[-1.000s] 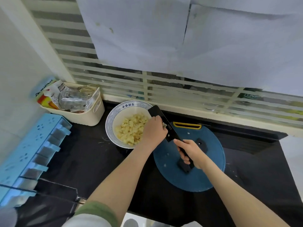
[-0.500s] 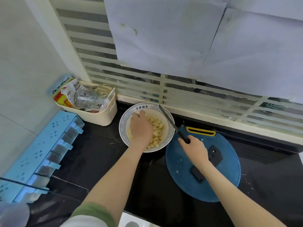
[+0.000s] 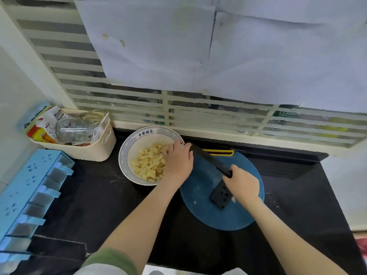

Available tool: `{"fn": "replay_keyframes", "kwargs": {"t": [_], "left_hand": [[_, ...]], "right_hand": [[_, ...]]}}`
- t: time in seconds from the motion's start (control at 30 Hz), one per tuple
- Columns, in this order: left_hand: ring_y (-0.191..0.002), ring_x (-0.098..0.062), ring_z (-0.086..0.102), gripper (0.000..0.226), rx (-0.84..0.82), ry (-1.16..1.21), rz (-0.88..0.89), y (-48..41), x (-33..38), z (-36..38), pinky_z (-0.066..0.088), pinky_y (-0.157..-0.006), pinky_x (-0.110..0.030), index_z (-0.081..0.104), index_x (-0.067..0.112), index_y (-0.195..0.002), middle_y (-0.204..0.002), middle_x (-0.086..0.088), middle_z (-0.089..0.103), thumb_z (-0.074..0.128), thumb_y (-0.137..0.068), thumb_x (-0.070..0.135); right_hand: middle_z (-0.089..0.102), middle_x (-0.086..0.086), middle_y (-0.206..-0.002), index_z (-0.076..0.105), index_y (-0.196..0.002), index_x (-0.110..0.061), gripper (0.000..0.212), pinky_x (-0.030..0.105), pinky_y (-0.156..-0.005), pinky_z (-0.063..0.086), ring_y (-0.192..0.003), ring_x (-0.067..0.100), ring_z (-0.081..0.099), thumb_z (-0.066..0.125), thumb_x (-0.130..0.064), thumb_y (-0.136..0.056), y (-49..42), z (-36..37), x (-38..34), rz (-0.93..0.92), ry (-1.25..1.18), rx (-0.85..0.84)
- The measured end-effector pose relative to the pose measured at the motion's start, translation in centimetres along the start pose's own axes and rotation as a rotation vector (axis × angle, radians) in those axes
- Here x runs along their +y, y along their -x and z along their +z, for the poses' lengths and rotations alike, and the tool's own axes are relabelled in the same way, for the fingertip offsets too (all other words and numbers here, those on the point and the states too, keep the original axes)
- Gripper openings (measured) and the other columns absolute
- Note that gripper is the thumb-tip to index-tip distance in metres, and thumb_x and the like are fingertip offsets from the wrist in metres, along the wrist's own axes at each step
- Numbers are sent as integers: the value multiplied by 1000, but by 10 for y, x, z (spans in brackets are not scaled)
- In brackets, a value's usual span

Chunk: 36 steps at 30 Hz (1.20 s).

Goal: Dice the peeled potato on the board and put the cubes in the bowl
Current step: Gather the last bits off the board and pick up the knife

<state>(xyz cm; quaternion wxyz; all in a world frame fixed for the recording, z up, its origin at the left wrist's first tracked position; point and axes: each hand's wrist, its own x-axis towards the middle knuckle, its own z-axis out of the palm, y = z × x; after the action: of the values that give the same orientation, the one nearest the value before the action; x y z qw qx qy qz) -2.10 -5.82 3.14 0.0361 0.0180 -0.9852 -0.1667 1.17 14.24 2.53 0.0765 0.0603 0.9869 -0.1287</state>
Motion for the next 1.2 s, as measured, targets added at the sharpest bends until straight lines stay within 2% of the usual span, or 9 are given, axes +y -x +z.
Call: {"fn": "replay_keyframes", "kwargs": {"t": [0.07, 0.13, 0.33, 0.43, 0.7, 0.87, 0.97, 1.03, 1.2], "left_hand": [[-115, -26, 43, 35, 3, 39, 47, 6, 19, 11, 31, -91, -38, 49, 19, -131, -126, -6, 47, 40, -97, 25], [-111, -27, 49, 36, -135, 8, 95, 12, 39, 25, 35, -89, -37, 47, 17, -130, -121, -6, 52, 41, -96, 28], [-126, -28, 41, 72, -539, -189, 66, 27, 95, 80, 29, -102, -40, 39, 13, -137, -136, -9, 47, 51, -84, 60], [-129, -26, 37, 92, -571, -220, 9, 28, 108, 98, 28, -105, -38, 35, 9, -139, -138, -8, 42, 59, -74, 69], [-116, -26, 46, 83, -577, -328, 16, 17, 124, 97, 29, -98, -36, 44, 9, -127, -122, -8, 50, 62, -68, 64], [-116, -28, 49, 79, -598, 59, -221, 7, 109, 74, 33, -101, -41, 51, 12, -123, -122, -8, 55, 51, -68, 67], [-90, -20, 59, 49, -717, 642, -448, 4, 91, 58, 46, -84, -36, 64, 16, -90, -95, -2, 65, 56, -72, 61], [-84, -16, 59, 32, -799, 899, -520, 4, 80, 50, 45, -82, -30, 67, 17, -87, -88, -1, 67, 60, -82, 48], [-82, -14, 60, 23, -672, 720, -408, 16, 55, 59, 49, -91, -34, 70, 13, -90, -86, -3, 70, 47, -93, 8]], "right_hand": [[57, -5, -67, 47, -78, -21, 27, 30, -52, 40, -63, 16, 57, 49, -43, -94, 4, -3, 22, 104, -60, -12], [58, -2, -67, 45, -73, -20, 35, 31, -52, 38, -61, 17, 56, 50, -47, -94, 7, -4, 45, 200, -145, -59], [61, 4, -71, 51, -87, -13, 32, 29, -48, 40, -54, 16, 53, 55, -44, -95, 24, -10, 114, 399, -531, -176], [56, 6, -60, 50, -90, -12, 32, 23, -38, 35, -40, 15, 44, 54, -44, -96, 33, -10, 140, 465, -627, -242], [45, 5, -47, 49, -75, -8, 40, 26, -37, 35, -35, 20, 41, 50, -40, -100, 38, -22, 169, 427, -778, -437], [41, 8, -47, 46, -71, -6, 45, 28, -39, 31, -34, 20, 32, 47, -39, -101, 32, -36, 171, 360, -888, -483], [41, 9, -46, 46, -72, -6, 43, 26, -38, 31, -34, 20, 30, 48, -38, -101, 26, -40, 166, 342, -919, -452], [41, 9, -46, 47, -73, -6, 42, 26, -38, 30, -34, 20, 31, 50, -38, -100, 22, -41, 160, 322, -941, -443], [42, 8, -47, 47, -73, -6, 42, 27, -39, 32, -35, 19, 32, 50, -39, -100, 19, -36, 144, 298, -938, -450]]}}
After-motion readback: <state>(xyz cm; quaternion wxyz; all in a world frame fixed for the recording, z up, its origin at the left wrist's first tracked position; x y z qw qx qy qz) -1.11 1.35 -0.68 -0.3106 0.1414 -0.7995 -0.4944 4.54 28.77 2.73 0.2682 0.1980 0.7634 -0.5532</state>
